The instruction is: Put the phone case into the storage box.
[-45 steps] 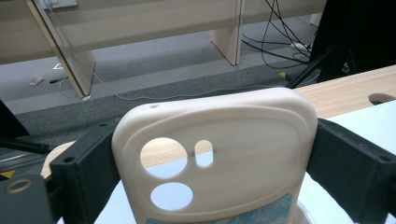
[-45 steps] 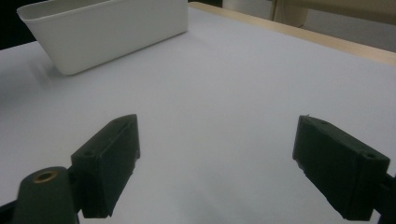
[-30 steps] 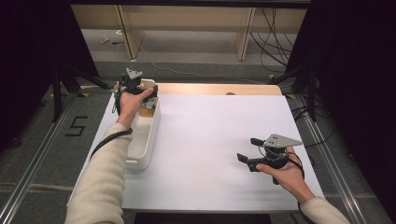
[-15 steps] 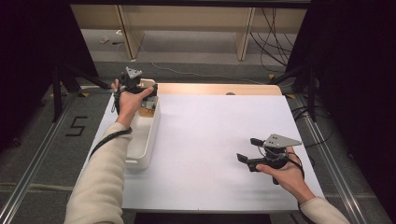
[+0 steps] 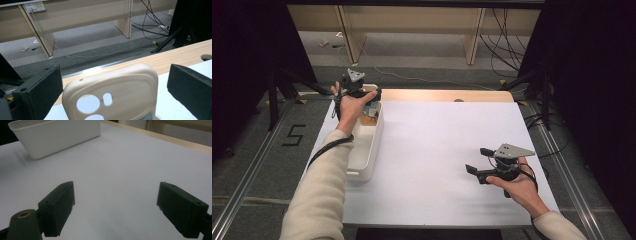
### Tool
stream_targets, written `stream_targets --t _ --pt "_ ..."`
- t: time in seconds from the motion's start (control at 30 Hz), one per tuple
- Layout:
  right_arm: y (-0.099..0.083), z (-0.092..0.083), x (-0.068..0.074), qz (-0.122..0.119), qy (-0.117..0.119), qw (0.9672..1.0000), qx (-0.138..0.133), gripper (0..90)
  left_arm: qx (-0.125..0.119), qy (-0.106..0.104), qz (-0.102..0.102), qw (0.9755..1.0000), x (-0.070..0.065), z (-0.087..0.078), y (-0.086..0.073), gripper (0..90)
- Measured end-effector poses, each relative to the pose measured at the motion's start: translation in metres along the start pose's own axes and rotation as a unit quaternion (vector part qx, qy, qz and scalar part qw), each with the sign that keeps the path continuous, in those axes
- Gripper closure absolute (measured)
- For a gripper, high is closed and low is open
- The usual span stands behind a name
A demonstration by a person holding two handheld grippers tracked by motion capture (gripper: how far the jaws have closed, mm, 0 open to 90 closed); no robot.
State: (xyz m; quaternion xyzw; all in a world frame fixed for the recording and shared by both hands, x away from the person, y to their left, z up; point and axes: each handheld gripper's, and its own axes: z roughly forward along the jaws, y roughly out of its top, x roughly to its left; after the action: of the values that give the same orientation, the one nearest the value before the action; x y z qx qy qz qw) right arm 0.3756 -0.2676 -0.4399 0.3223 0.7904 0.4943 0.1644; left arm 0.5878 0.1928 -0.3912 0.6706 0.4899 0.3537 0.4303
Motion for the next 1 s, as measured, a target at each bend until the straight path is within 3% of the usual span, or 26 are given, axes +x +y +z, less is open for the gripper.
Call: stream_targets --t 0.63,1.0 --pt "0.0 0.0 0.0 -0.001 0.0 1.0 0.001 15.7 -0.025 -0.007 0.013 0.9996 -0.009 -0.009 0.018 0.0" --pt "0.0 0.0 0.0 0.0 -0.001 1.0 0.0 15.7 -0.029 -0.014 0.005 0.9995 -0.012 -0.02 0.023 0.0"
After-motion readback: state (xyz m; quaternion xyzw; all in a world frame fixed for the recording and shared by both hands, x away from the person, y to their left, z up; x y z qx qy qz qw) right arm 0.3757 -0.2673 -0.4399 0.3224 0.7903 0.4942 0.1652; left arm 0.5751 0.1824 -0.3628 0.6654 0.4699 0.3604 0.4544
